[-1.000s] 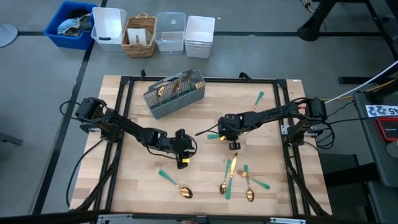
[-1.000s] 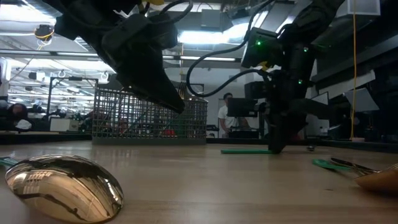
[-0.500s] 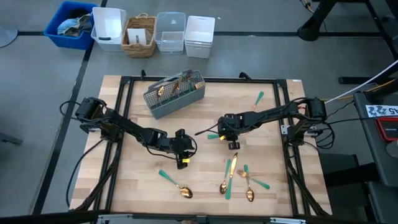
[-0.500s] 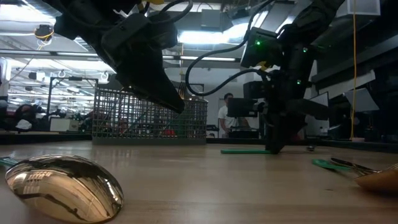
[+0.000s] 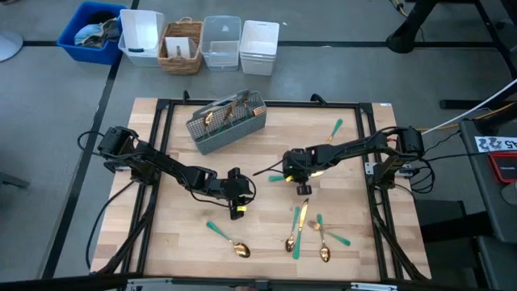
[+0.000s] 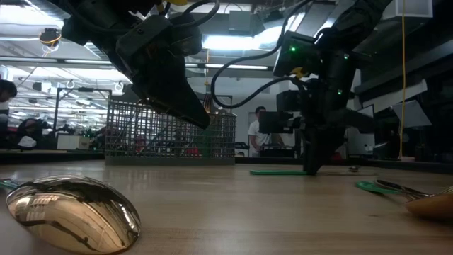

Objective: Sort silverware
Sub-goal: Put the knife into the middle left section of the silverware holder

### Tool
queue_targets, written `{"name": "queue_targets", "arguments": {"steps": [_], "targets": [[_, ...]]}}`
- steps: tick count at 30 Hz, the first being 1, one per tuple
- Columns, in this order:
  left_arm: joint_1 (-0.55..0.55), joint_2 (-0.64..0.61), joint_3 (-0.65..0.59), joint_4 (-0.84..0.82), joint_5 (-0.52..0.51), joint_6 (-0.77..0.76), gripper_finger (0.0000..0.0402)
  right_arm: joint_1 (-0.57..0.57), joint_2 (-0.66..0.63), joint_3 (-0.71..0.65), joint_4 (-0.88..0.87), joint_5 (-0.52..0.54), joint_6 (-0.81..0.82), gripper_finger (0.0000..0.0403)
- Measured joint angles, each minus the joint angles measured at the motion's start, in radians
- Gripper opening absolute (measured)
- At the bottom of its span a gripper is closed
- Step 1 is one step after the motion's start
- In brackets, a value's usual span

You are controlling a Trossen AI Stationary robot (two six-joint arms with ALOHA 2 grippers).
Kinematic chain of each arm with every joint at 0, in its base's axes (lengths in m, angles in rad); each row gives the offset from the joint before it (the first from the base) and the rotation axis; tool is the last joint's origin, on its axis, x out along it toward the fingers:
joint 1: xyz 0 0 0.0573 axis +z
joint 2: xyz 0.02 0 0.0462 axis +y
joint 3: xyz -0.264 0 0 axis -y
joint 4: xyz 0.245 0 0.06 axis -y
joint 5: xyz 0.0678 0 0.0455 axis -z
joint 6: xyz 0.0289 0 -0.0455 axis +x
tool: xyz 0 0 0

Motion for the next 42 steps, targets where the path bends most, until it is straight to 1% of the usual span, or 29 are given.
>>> {"name": "queue_targets", "arguments": {"steps": [11, 16, 19, 24, 28, 32, 36, 39, 42], "targets": [[0.002, 0.000, 0.000, 0.002, 0.000, 0.000, 0.0088, 0.003, 0.004, -0.003, 0.088, -0.031, 0.000, 0.0034], [0.016, 0.000, 0.000, 0.011, -0.001, -0.001, 0.0088, 0.003, 0.005, -0.003, 0.199, -0.115, 0.001, 0.0033], [0.023, 0.000, 0.000, 0.043, -0.001, 0.000, 0.0088, 0.003, 0.005, -0.003, 0.262, -0.144, 0.000, 0.0033], [0.031, 0.007, 0.000, 0.129, -0.007, 0.024, 0.0088, 0.002, 0.004, -0.003, 0.276, -0.142, 0.000, 0.0033], [0.038, 0.051, 0.000, 0.227, -0.019, 0.066, 0.0088, 0.002, -0.022, -0.003, 0.235, -0.140, 0.000, 0.0034], [0.065, 0.111, 0.000, 0.327, -0.019, 0.084, 0.0088, 0.002, -0.092, -0.003, 0.133, -0.124, 0.041, 0.0034], [0.111, 0.169, 0.014, 0.391, -0.019, 0.084, 0.0088, 0.002, -0.196, -0.002, 0.023, -0.063, 0.045, 0.0034], [0.146, 0.213, 0.065, 0.397, -0.004, 0.100, 0.0088, 0.002, -0.266, -0.002, -0.034, -0.003, 0.045, 0.0034], [0.173, 0.263, 0.120, 0.394, 0.025, 0.148, 0.0088, 0.002, -0.320, -0.002, -0.059, 0.038, 0.045, 0.0034]]}}
